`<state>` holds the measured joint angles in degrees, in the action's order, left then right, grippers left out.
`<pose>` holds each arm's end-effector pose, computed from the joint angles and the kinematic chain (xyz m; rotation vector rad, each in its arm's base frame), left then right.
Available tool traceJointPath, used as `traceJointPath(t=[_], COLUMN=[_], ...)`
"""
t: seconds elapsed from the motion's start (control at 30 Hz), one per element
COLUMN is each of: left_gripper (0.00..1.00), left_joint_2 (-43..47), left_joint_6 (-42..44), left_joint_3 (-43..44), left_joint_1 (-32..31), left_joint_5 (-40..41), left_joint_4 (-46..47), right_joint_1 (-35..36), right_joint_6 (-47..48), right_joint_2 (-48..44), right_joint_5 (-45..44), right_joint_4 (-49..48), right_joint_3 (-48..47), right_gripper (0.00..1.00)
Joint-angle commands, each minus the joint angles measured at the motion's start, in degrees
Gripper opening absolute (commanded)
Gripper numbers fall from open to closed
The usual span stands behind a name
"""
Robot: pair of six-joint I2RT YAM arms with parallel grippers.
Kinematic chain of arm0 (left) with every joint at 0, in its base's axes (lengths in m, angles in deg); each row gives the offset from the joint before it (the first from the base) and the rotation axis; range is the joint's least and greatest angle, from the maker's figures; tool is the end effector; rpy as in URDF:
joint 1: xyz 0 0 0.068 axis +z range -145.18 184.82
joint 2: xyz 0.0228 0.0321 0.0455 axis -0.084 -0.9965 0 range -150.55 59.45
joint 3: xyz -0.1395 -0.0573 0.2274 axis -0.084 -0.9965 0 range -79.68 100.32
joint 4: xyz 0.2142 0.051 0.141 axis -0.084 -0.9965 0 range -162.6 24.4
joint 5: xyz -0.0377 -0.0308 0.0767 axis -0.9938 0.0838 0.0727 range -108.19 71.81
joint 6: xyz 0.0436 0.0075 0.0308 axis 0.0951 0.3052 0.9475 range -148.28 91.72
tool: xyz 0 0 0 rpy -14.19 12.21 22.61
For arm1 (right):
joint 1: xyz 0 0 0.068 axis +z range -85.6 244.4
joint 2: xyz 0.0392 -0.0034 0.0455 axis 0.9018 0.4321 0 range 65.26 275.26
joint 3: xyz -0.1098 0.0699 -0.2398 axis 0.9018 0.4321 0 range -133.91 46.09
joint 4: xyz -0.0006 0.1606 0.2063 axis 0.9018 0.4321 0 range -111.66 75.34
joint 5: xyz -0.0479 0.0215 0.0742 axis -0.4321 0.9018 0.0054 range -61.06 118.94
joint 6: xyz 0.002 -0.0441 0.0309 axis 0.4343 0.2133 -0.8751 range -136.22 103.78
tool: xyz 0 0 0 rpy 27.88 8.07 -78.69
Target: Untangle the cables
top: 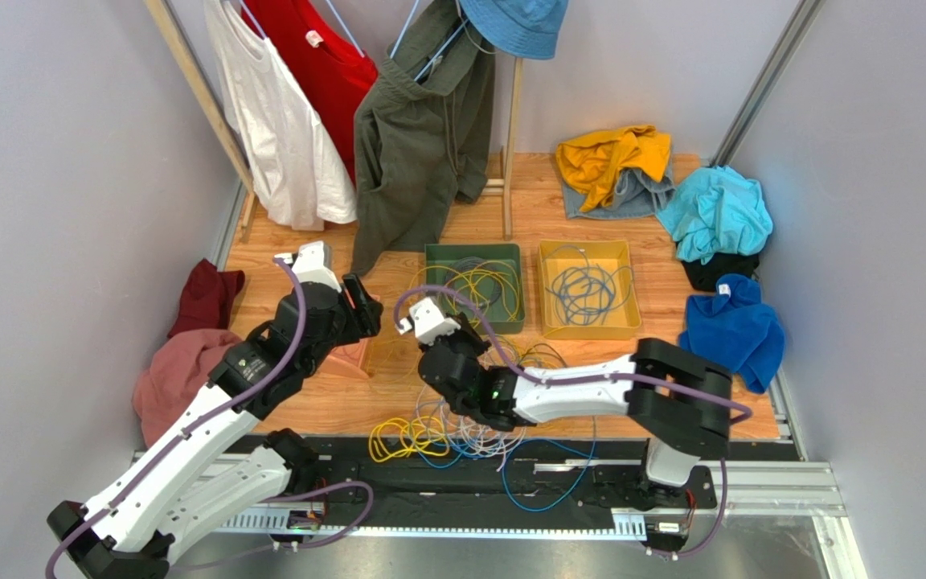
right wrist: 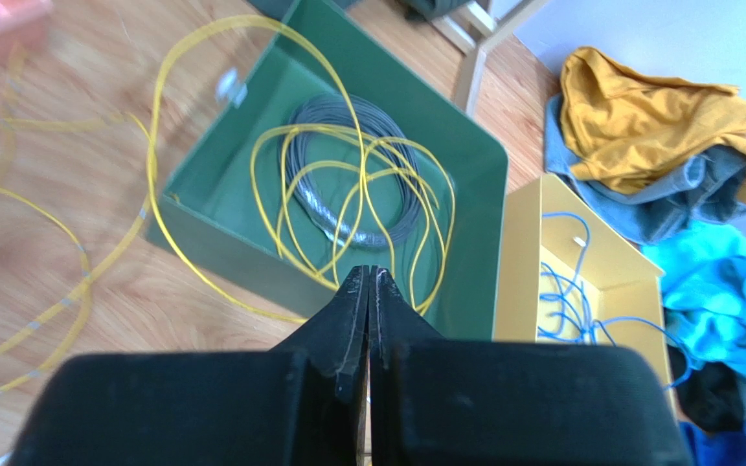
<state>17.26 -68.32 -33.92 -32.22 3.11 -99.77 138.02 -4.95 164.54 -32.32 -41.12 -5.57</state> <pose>0.1335 -0.0844 0.3114 -0.2776 2.0753 -0.4336 0.1293 0.3292 0.1906 -0.7059 1.6694 -0.3356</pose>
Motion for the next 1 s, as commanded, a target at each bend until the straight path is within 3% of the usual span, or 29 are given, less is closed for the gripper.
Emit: traceJointPath(t=[0.0, 0.03, 0.07, 0.17, 0.27, 0.33, 0.43, 0.53, 0.77, 0.97], left_gripper=[0.64, 0.64, 0.64, 0.64, 0.71, 0.73, 0.73, 0.73, 0.72, 0.70], left_joint_2=[1.59, 1.76, 1.94, 3.60, 2.74, 0.81, -5.34, -12.54, -30.63, -40.49], left_joint_6=[-0.75, -0.84, -1.10, -1.45, -1.10, -1.27, -3.03, -5.23, -4.97, -6.55], left_joint_3=[-0.67, -0.67, -0.67, -1.19, -3.30, -5.23, -7.60, -7.44, -0.32, 0.47], left_joint_1=[0.03, 0.03, 0.03, 0.03, 0.99, 2.40, 5.65, 8.55, 12.51, 15.24], left_joint_5=[-0.99, -1.17, -1.09, -0.65, -2.48, -8.25, -18.00, -22.42, -25.42, -28.94], left_joint_4=[0.42, 0.42, 0.34, -0.10, 2.43, 6.82, 16.30, 24.58, 30.48, 37.42], right_joint_1=[-3.73, -5.41, -9.34, -16.64, -20.18, -20.63, -20.54, -20.45, -18.61, -17.20], right_joint_6=[-15.99, -18.28, -23.95, -28.74, -29.81, -30.78, -33.14, -35.78, -38.07, -38.86], right_joint_2=[-7.95, -9.97, -10.51, -9.56, -6.83, -8.05, -13.31, -19.55, -31.77, -40.48], right_joint_5=[10.93, 15.42, 23.90, 37.46, 41.64, 42.09, 41.31, 40.43, 41.30, 41.92], right_joint_4=[14.41, 17.15, 19.27, 29.20, 31.41, 30.81, 26.15, 24.21, 25.96, 27.72], right_joint_3=[-6.78, -8.18, -12.20, -19.85, -24.00, -23.06, -16.82, -11.20, -4.95, -0.64], right_gripper=[0.08, 0.16, 0.30, 0.39, 0.40, 0.39, 0.38, 0.37, 0.36, 0.36])
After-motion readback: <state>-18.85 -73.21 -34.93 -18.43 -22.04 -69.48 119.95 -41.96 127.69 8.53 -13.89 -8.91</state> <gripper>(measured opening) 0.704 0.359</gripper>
